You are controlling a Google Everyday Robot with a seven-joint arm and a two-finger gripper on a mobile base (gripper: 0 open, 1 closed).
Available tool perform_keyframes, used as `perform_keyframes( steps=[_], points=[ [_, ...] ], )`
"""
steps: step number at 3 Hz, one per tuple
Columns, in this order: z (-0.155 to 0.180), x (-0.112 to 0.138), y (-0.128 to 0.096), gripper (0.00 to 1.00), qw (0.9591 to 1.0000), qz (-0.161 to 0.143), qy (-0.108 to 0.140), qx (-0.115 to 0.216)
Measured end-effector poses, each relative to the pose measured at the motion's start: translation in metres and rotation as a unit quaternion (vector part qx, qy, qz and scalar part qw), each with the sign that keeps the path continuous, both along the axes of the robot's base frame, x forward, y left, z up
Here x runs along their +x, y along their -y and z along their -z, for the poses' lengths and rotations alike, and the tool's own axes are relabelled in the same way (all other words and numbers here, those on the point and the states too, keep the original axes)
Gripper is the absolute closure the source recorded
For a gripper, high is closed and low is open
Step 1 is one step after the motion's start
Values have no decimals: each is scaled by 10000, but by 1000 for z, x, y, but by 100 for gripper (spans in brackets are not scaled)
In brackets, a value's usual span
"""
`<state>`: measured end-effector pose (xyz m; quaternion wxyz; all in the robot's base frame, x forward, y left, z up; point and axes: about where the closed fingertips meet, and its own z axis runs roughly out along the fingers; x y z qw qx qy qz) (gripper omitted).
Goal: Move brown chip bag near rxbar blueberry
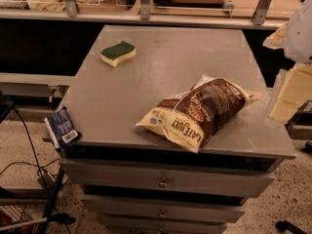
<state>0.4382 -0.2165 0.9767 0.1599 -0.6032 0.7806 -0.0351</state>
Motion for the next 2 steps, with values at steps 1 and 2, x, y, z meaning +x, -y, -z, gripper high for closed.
perform_keyframes(
  steps=[1, 2],
  points=[
    [0, 0, 0, 0, 10000, 0, 1, 0],
    [-2, -1, -5, 0, 9998, -155, 88, 9]
  ],
)
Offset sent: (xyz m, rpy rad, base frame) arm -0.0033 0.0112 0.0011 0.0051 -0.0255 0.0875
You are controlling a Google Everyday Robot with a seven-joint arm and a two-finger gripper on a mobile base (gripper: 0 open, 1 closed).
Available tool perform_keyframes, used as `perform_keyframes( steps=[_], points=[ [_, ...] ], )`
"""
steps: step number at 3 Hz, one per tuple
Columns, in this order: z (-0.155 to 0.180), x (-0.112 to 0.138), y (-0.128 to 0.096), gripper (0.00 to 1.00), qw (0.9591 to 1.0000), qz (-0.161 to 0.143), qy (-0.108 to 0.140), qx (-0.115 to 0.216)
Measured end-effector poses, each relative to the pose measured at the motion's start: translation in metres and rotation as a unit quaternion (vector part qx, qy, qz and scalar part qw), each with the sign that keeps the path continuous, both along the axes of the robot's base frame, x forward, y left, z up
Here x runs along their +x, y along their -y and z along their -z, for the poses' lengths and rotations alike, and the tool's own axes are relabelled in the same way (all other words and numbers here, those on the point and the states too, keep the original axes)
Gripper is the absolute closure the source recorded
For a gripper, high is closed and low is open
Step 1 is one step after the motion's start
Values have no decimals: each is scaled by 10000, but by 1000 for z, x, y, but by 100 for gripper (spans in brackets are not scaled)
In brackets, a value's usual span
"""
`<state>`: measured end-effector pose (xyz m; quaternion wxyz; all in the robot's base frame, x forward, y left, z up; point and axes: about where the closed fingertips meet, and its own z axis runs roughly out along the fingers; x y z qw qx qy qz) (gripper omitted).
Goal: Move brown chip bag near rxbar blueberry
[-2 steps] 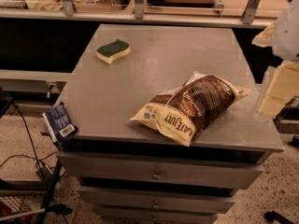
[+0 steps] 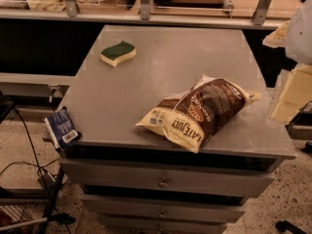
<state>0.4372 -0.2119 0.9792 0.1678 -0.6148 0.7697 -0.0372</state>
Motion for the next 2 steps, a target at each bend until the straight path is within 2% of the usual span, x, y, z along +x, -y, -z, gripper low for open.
perform_keyframes(
  steps=[1, 2],
  points=[
    [12, 6, -36, 0, 9939, -977, 88, -509],
    [34, 25, -63, 0, 9691, -2199, -203, -1098]
  ],
)
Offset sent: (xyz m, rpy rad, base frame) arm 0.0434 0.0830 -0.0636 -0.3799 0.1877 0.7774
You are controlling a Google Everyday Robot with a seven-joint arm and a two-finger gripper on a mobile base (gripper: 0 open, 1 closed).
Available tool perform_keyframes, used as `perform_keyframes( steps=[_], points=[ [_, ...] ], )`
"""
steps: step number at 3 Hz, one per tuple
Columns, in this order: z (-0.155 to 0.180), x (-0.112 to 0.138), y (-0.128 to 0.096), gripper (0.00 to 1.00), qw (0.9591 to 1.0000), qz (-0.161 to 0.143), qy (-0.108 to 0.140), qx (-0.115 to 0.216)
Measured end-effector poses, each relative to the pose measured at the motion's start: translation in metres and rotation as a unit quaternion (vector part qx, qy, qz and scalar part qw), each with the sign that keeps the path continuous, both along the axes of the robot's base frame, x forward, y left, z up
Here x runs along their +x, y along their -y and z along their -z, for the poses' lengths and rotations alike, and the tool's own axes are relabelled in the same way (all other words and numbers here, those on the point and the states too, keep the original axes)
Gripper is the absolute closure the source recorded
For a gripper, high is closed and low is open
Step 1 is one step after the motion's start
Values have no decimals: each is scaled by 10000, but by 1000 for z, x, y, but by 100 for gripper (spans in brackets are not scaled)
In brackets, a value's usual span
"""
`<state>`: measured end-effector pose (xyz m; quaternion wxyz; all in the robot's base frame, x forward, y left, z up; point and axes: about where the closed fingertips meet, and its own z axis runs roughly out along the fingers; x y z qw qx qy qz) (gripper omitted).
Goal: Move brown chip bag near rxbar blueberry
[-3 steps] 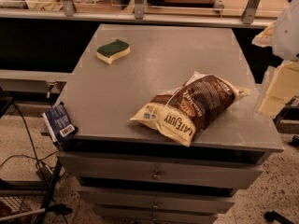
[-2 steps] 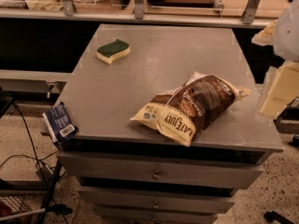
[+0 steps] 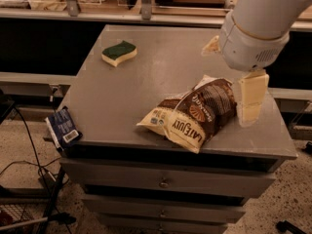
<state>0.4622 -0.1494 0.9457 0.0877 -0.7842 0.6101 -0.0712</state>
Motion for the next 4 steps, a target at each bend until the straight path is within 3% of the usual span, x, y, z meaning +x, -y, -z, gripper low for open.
perform_keyframes(
  steps=[1, 2, 4],
  points=[
    [23, 21, -15, 0, 9958, -635, -526, -402],
    [28, 24, -22, 0, 9951, -749, -514, -397],
    [60, 43, 5, 0, 9939, -831, -520, -496]
  ],
)
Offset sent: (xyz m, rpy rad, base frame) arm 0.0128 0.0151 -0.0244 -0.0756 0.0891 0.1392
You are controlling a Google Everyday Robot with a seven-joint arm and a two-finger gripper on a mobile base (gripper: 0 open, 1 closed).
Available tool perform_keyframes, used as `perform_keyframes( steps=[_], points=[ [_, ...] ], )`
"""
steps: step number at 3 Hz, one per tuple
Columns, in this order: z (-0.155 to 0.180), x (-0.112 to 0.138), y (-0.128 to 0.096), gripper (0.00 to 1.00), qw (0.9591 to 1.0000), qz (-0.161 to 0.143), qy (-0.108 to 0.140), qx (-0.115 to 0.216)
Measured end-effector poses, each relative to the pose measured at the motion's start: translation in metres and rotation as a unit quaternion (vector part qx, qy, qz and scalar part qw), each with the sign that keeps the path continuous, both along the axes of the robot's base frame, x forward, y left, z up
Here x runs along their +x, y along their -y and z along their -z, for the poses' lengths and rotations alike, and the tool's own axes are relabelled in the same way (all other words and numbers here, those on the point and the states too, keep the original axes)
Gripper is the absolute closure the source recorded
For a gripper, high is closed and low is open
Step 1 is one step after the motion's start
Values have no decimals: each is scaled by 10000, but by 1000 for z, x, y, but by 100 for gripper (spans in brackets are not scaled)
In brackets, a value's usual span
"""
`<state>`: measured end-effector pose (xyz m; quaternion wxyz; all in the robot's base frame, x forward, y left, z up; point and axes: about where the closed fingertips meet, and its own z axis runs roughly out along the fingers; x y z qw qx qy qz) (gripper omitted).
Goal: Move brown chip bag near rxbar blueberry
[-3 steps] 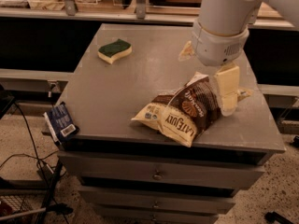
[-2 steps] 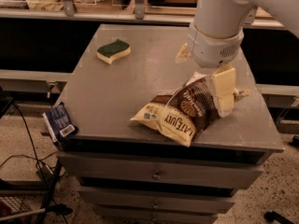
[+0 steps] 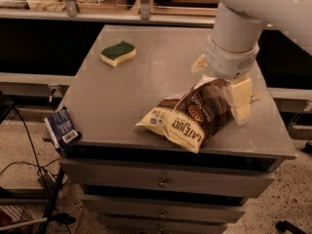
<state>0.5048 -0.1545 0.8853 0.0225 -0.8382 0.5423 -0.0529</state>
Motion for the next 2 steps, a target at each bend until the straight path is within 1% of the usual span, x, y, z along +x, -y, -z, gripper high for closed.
perform_keyframes(
  steps=[1, 2],
  points=[
    [9, 7, 15, 0, 10000, 28, -67, 8],
    [10, 9, 16, 13, 10000, 29, -25, 26]
  ],
)
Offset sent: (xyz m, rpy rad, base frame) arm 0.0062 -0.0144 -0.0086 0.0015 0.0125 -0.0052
